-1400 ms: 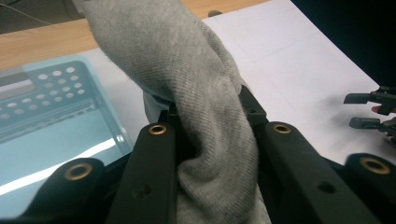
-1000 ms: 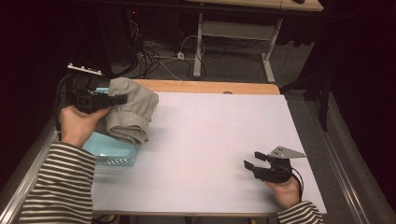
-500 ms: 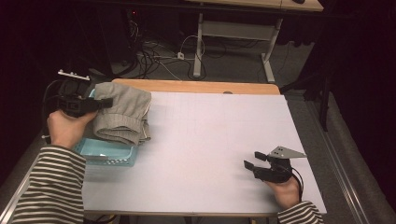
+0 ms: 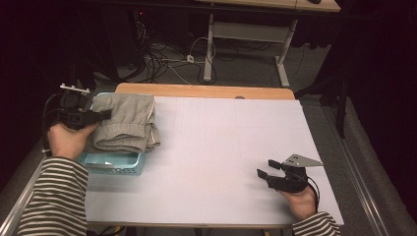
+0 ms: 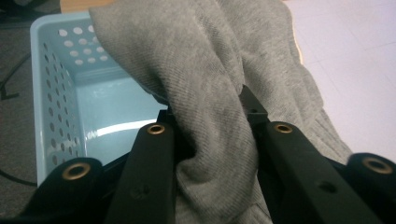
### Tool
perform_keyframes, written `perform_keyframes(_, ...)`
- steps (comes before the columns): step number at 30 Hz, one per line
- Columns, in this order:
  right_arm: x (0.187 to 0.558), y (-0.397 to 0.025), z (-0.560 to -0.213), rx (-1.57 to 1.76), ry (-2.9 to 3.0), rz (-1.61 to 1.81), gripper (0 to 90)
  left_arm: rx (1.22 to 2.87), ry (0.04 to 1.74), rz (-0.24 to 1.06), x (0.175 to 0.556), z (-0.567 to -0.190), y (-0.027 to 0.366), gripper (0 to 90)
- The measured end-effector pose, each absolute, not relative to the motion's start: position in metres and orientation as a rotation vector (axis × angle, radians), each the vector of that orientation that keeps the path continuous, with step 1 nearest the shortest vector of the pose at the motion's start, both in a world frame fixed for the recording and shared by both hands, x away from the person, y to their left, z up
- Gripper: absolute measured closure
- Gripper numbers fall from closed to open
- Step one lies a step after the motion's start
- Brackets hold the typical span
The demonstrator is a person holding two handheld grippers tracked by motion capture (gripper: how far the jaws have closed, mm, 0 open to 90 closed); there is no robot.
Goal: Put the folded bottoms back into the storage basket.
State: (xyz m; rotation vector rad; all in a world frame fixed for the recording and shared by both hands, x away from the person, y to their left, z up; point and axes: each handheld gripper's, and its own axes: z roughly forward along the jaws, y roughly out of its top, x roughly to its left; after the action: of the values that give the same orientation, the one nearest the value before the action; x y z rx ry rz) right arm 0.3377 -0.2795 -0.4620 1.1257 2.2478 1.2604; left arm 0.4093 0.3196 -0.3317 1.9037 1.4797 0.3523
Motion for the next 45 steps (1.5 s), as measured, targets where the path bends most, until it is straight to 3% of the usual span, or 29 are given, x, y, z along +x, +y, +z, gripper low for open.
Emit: perform_keyframes(45,0.338,-0.278,-0.463,1.116,2.257,1.252,37.3,1.963,1.603,0.335,0.424,-0.388,0.319,70.1)
